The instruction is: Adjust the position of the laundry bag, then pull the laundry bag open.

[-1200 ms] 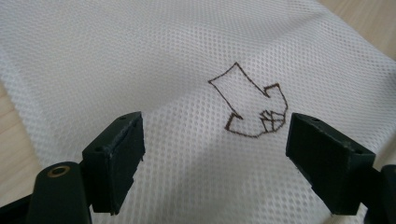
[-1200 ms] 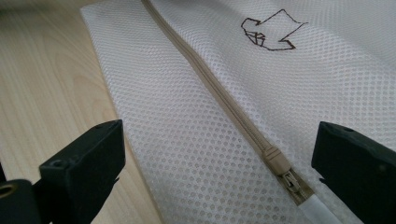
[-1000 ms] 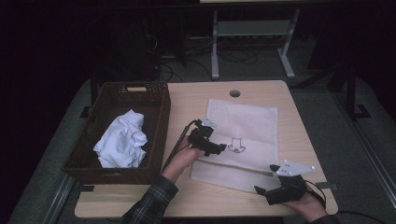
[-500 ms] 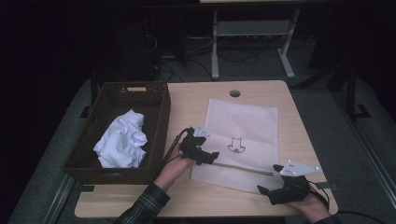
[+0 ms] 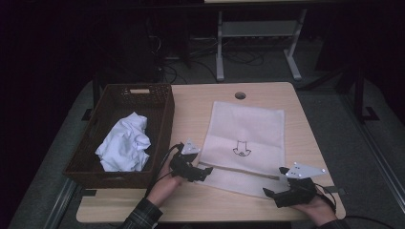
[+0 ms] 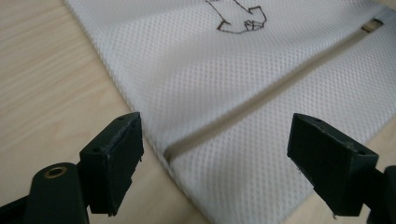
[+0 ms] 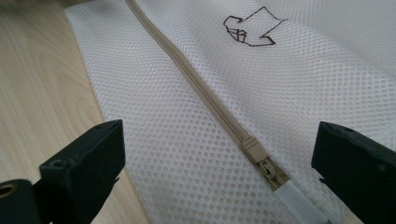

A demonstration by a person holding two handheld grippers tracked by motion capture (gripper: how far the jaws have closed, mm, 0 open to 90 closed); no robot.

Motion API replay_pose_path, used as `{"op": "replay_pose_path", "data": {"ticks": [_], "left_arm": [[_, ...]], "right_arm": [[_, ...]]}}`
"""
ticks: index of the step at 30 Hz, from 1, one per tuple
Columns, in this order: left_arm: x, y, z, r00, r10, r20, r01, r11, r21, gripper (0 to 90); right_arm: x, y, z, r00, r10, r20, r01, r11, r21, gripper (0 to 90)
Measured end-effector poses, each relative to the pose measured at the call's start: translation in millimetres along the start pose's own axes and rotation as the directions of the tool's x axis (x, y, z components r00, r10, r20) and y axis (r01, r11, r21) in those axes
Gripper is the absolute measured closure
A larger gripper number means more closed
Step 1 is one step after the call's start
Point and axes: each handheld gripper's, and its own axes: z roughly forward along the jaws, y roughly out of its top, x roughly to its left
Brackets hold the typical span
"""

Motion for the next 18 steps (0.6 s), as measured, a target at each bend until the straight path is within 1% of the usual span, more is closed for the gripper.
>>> {"op": "replay_pose_path", "data": {"ticks": [3,6,11,13,16,18], "left_arm": [[-0.9,-8.1,-6.6,1.0,-0.009,0.002,0.009,0.9999,-0.015,17.9],[-2.0,-14.4,-10.7,0.9998,-0.018,0.002,0.018,0.9998,-0.012,17.9],[-6.5,-22.1,-17.1,0.9997,-0.003,0.022,0.004,0.9999,-0.012,17.9],[-9.4,-24.3,-18.6,0.9997,0.004,0.023,-0.003,0.9999,-0.014,18.0],[-11.9,-28.5,-20.4,0.9995,0.005,0.031,-0.005,0.9999,-0.015,18.0],[-12.9,-31.8,-21.1,0.9992,-0.005,0.039,0.005,0.9999,-0.013,18.0]], "right_arm": [[-0.9,0.2,-0.3,1.0,0.003,0.003,-0.003,1.0,-0.002,2.2],[-2.5,0.4,-0.4,0.9999,0.014,0.008,-0.014,1.0,-0.001,2.2],[-6.4,0.8,-2.6,0.9997,0.021,0.015,-0.021,1.0,0.006,2.1],[-8.5,1.2,-4.2,0.9996,0.02,0.018,-0.021,1.0,0.011,2.1],[-12.4,2.1,-7.5,0.9997,0.016,0.019,-0.017,1.0,0.021,2.1],[-16.9,2.5,-9.9,0.9997,0.02,0.017,-0.02,0.999,0.028,2.2]]}}
